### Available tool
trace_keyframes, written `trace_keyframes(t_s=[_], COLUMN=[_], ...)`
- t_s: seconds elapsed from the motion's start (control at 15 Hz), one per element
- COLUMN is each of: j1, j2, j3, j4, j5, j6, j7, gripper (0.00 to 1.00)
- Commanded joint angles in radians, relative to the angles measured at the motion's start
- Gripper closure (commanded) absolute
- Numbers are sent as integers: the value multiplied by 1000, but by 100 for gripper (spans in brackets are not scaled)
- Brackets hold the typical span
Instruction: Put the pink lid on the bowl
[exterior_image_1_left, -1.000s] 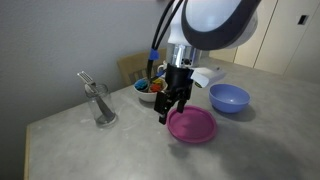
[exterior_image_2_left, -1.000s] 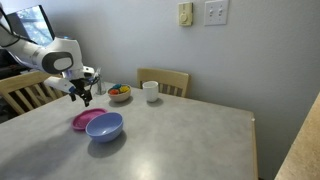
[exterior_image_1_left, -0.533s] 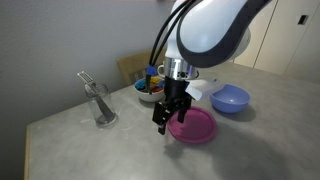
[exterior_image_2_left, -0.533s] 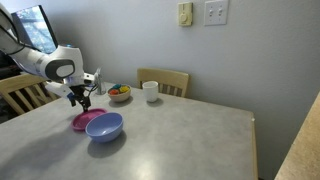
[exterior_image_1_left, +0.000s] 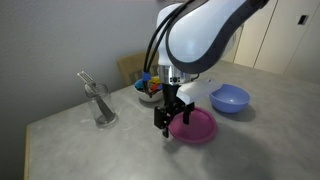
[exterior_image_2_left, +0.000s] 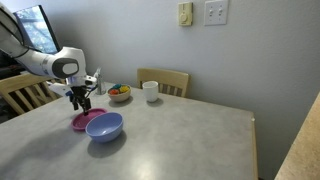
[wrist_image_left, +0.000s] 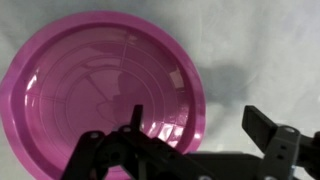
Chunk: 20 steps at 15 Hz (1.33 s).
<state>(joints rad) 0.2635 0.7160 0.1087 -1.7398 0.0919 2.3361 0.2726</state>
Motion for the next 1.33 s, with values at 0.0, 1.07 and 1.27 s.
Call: trace_keyframes(t_s=[0.0, 1.07, 1.27], j1=[33, 90, 91], j2=[53, 198, 214], j3=[-23, -73, -74], j4=[101, 378, 406], j5=[-35, -132, -135], j6=[-106, -437, -455], j7=[45, 158, 156], gripper=[0, 18, 22])
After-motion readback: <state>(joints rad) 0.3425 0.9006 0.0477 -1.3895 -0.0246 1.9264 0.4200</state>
